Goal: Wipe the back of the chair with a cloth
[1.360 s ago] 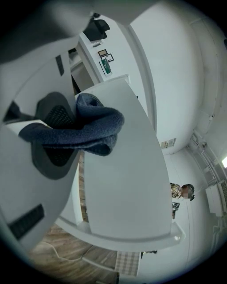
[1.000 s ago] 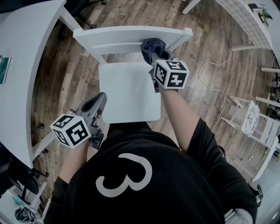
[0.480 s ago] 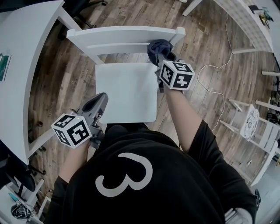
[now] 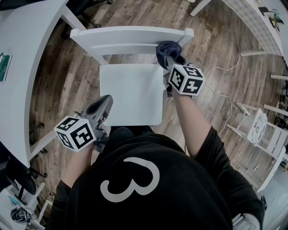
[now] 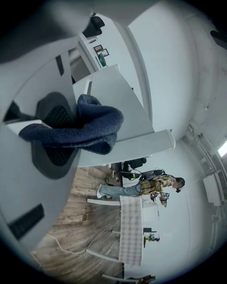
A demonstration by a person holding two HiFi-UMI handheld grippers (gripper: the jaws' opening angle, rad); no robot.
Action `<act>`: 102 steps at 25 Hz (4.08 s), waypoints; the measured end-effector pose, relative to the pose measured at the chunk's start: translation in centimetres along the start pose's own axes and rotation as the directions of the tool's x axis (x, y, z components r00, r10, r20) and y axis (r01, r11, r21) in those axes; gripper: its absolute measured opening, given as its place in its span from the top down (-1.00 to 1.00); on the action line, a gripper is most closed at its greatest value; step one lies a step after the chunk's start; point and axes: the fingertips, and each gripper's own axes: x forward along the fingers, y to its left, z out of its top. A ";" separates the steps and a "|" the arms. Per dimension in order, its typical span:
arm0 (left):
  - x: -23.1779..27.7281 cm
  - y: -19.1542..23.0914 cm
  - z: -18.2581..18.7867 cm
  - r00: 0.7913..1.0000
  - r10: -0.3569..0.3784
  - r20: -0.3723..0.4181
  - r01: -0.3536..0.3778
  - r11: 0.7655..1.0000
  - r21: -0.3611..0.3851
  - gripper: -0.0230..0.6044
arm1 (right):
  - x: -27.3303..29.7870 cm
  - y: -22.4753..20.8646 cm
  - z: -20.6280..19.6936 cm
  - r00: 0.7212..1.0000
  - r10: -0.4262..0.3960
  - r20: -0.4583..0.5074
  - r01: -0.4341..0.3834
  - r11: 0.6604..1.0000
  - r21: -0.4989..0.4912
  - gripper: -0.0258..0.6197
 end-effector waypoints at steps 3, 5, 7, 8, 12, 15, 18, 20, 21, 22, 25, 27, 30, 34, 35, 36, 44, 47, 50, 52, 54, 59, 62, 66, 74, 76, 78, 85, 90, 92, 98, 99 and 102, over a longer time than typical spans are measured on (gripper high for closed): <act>0.0 0.4 0.3 1.000 -0.007 -0.002 0.007 1.000 -0.002 0.88 | -0.6 0.5 0.2 1.000 0.015 0.018 -0.015 1.000 0.020 0.76; 0.0 0.7 0.5 1.000 -0.014 -0.007 0.014 1.000 -0.003 0.88 | -0.9 1.3 0.2 0.999 0.036 0.027 -0.037 0.999 0.028 0.76; -0.1 1.1 0.9 1.000 -0.019 -0.012 0.019 1.000 -0.004 0.88 | -1.0 2.6 0.2 0.998 0.061 0.032 -0.062 0.998 0.026 0.76; -0.3 1.4 1.1 1.000 -0.021 -0.013 0.021 1.000 -0.004 0.88 | -1.1 3.4 0.1 0.997 0.074 0.034 -0.075 0.997 0.023 0.76; -1.4 2.8 2.2 1.000 -0.021 -0.016 0.021 1.000 0.000 0.88 | -0.9 7.0 -0.6 0.992 0.124 0.033 -0.125 0.992 0.017 0.76; -2.6 4.4 2.8 1.000 -0.016 -0.020 0.016 1.000 0.000 0.88 | -0.2 10.1 -1.8 0.988 0.153 0.012 -0.153 0.988 0.017 0.76; -3.8 5.9 3.3 1.000 -0.012 -0.020 0.012 1.000 -0.003 0.88 | 0.7 13.2 -2.7 0.983 0.182 -0.007 -0.182 0.983 0.007 0.76; -4.7 6.8 3.6 1.000 -0.009 -0.019 0.009 1.000 -0.005 0.88 | 1.5 15.2 -3.2 0.979 0.201 -0.017 -0.201 0.980 -0.001 0.76; -5.1 7.3 3.8 1.000 -0.007 -0.019 0.007 1.000 -0.006 0.88 | 1.9 16.2 -3.4 0.977 0.210 -0.022 -0.211 0.978 -0.004 0.76; -5.6 7.9 3.8 1.000 -0.005 -0.020 0.005 1.000 -0.007 0.88 | 2.4 17.2 -3.6 0.975 0.219 -0.027 -0.219 0.976 -0.006 0.76; -7.1 9.6 3.9 1.000 0.007 -0.022 -0.007 1.000 -0.014 0.88 | 3.8 19.7 -4.2 0.971 0.236 -0.037 -0.236 0.972 -0.005 0.76; -7.9 10.8 3.9 1.000 0.017 -0.021 -0.017 1.000 -0.023 0.88 | 4.7 21.0 -4.6 0.969 0.242 -0.042 -0.242 0.970 -0.005 0.76; -8.8 12.4 3.6 0.999 0.028 -0.020 -0.029 0.999 -0.037 0.88 | 6.2 22.3 -5.1 0.969 0.240 -0.054 -0.240 0.971 -0.003 0.76; -9.2 13.5 3.6 0.999 0.029 -0.019 -0.030 0.998 -0.048 0.88 | 8.0 22.8 -5.7 0.974 0.216 -0.063 -0.215 0.976 0.022 0.76; -9.3 13.7 3.6 0.999 0.029 -0.017 -0.030 0.998 -0.050 0.88 | 8.4 22.8 -5.7 0.976 0.210 -0.063 -0.208 0.978 0.030 0.76; -9.4 13.9 3.6 0.999 0.029 -0.016 -0.030 0.998 -0.052 0.88 | 8.8 22.8 -5.7 0.977 0.204 -0.064 -0.202 0.979 0.036 0.76; -10.0 14.8 3.9 0.999 0.035 -0.015 -0.035 0.998 -0.053 0.88 | 11.1 23.2 -6.3 0.982 0.168 -0.082 -0.165 0.985 0.044 0.76; -10.0 14.8 3.8 0.999 0.035 -0.016 -0.036 0.998 -0.047 0.88 | 11.6 23.1 -6.4 0.984 0.159 -0.080 -0.156 0.986 0.052 0.76; -10.0 14.8 3.7 0.999 0.037 -0.021 -0.037 0.999 -0.038 0.88 | 12.0 23.0 -6.3 0.986 0.148 -0.071 -0.143 0.987 0.072 0.76; -10.0 14.8 3.6 0.999 0.038 -0.022 -0.039 0.999 -0.039 0.88 | 12.2 23.0 -6.2 0.988 0.141 -0.068 -0.135 0.987 0.082 0.76; -10.0 14.7 3.6 0.999 0.040 -0.023 -0.040 0.999 -0.037 0.88 | 12.4 23.0 -6.2 0.989 0.134 -0.068 -0.127 0.988 0.089 0.76; -10.1 14.6 3.7 0.999 0.046 -0.023 -0.047 0.998 -0.030 0.88 | 12.4 22.8 -6.3 0.991 0.121 -0.064 -0.114 0.988 0.108 0.76; -10.0 14.5 3.7 0.999 0.048 -0.024 -0.049 0.998 -0.028 0.88 | 12.4 22.7 -6.3 0.990 0.123 -0.066 -0.115 0.987 0.110 0.76; -9.7 14.3 3.6 0.999 0.047 -0.027 -0.048 0.998 -0.027 0.88 | 12.2 22.0 -6.3 0.990 0.120 -0.071 -0.111 0.987 0.116 0.76; -8.9 13.2 3.2 0.998 0.049 -0.036 -0.049 0.999 -0.017 0.88 | 11.1 19.3 -6.4 0.993 0.096 -0.069 -0.086 0.988 0.128 0.76; -8.5 12.8 3.0 0.998 0.047 -0.041 -0.048 0.999 -0.014 0.88 | 10.7 18.4 -6.4 0.994 0.090 -0.070 -0.080 0.989 0.128 0.76; -8.0 12.3 2.9 0.998 0.045 -0.046 -0.046 0.999 -0.012 0.88 | 10.4 17.3 -6.4 0.994 0.082 -0.070 -0.072 0.989 0.127 0.76; -5.2 9.7 2.2 0.997 0.031 -0.068 -0.031 1.000 -0.002 0.88 | 8.6 12.8 -6.2 0.996 0.047 -0.071 -0.037 0.989 0.140 0.76; -3.0 7.4 1.7 0.996 0.019 -0.087 -0.019 1.000 0.001 0.88 | 7.2 8.8 -6.1 0.997 0.019 -0.079 -0.007 0.989 0.145 0.76; -2.1 6.6 1.5 0.995 0.015 -0.094 -0.014 1.000 0.003 0.88 | 6.6 7.3 -6.0 0.997 0.011 -0.081 0.001 0.990 0.142 0.76; 0.1 4.3 1.1 0.995 0.003 -0.104 -0.002 1.000 0.010 0.88 | 4.6 2.0 -5.8 0.996 -0.041 -0.084 0.053 0.988 0.147 0.76; 0.3 4.0 0.9 0.995 0.003 -0.104 -0.002 1.000 0.011 0.88 | 4.3 1.3 -5.8 0.995 -0.047 -0.084 0.059 0.987 0.148 0.76; 1.1 2.8 0.4 0.995 0.003 -0.098 -0.002 1.000 0.012 0.88 | 3.4 -0.5 -5.8 0.995 -0.055 -0.084 0.067 0.987 0.148 0.76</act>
